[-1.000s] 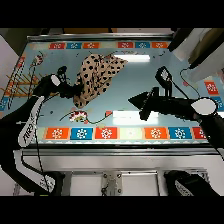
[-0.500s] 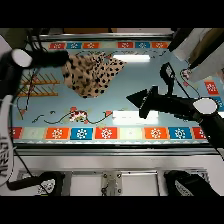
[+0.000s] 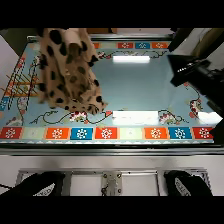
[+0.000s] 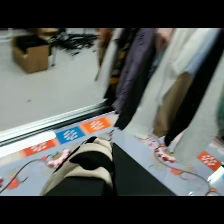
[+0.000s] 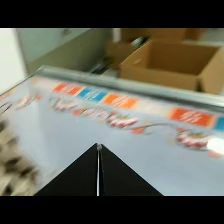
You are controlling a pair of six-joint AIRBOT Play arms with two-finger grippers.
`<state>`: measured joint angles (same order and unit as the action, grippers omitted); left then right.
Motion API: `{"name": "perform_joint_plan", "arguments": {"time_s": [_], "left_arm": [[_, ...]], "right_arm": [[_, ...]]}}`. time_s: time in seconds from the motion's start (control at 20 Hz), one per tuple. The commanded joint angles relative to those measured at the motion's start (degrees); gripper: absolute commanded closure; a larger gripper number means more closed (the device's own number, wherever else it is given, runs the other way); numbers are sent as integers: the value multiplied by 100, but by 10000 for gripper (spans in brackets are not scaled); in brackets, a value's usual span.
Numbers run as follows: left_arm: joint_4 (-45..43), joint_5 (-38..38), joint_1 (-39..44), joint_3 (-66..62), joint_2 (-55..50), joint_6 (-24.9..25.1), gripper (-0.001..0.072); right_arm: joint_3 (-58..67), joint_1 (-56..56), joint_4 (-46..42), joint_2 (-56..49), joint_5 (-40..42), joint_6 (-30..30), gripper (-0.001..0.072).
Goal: Fold the clothes and pants, and hang the long-sleeved shirts on hangers.
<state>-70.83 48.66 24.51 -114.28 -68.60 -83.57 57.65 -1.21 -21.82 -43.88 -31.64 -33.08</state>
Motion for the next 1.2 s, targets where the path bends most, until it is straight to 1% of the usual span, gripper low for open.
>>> {"name": "perform_joint_plan", "arguments": {"time_s": [0.0, 0.05, 0.1, 0.2, 0.25, 0.3, 0.35, 0.5, 0.55, 0.6, 0.65, 0.7, 0.75, 0.85, 1.0, 1.05, 1.15], "left_arm": [[-26, -273, 492, -295, -273, 4, 700], [-24, -155, 330, -293, -348, -160, 699], [-17, 92, 87, -245, -398, -483, 699], [-15, 719, -623, 317, -297, -988, 700], [-13, 984, -938, 741, -188, -1091, 700], [-13, 1211, -1250, 1322, -17, -1139, 700], [-11, 1351, -1482, 1971, 179, -1141, 699], [-2, 1550, -1912, 4247, 885, -1143, 699], [7, 1534, -1980, 4966, 1099, -1143, 699], [7, 1523, -2022, 5670, 1320, -1143, 699], [7, 1515, -2041, 6255, 1519, -1143, 700], [4, 1519, -2044, 6769, 1714, -1143, 699], [7, 1519, -2041, 7123, 1880, -1143, 699], [2, 1497, -2044, 7525, 2240, -1143, 699], [-17, 1379, -2044, 7646, 2852, -1143, 699], [-13, 1344, -2044, 7646, 3040, -1143, 699], [-15, 1272, -2044, 7648, 3373, -1143, 699]], "right_arm": [[63, -765, -957, 459, -98, -892, 700], [63, -938, -1486, 481, -496, -1296, 700], [61, -1064, -2140, 459, -1040, -1759, 700], [57, -1075, -3528, 315, -2194, -2531, 700], [39, -1014, -3974, 190, -2651, -2800, 700], [0, -920, -4253, 31, -3008, -2986, 700], [-59, -774, -4363, -111, -3145, -3088, 700], [-256, 50, -4367, -649, -3049, -3410, 699], [-258, 391, -4325, -896, -3034, -3425, 658], [-256, 754, -4238, -1178, -3027, -3425, 409], [-254, 1102, -4153, -1449, -2968, -3425, 197], [-240, 1469, -4127, -1744, -2855, -3464, 186], [-168, 1762, -4131, -2033, -2761, -3617, 201], [271, 2214, -4142, -2673, -2758, -3974, 201], [1086, 2575, -4144, -3414, -2522, -4129, 201], [1248, 2603, -4138, -3600, -2345, -4282, 201], [1464, 2570, -4138, -3974, -2127, -4347, 196]]}}
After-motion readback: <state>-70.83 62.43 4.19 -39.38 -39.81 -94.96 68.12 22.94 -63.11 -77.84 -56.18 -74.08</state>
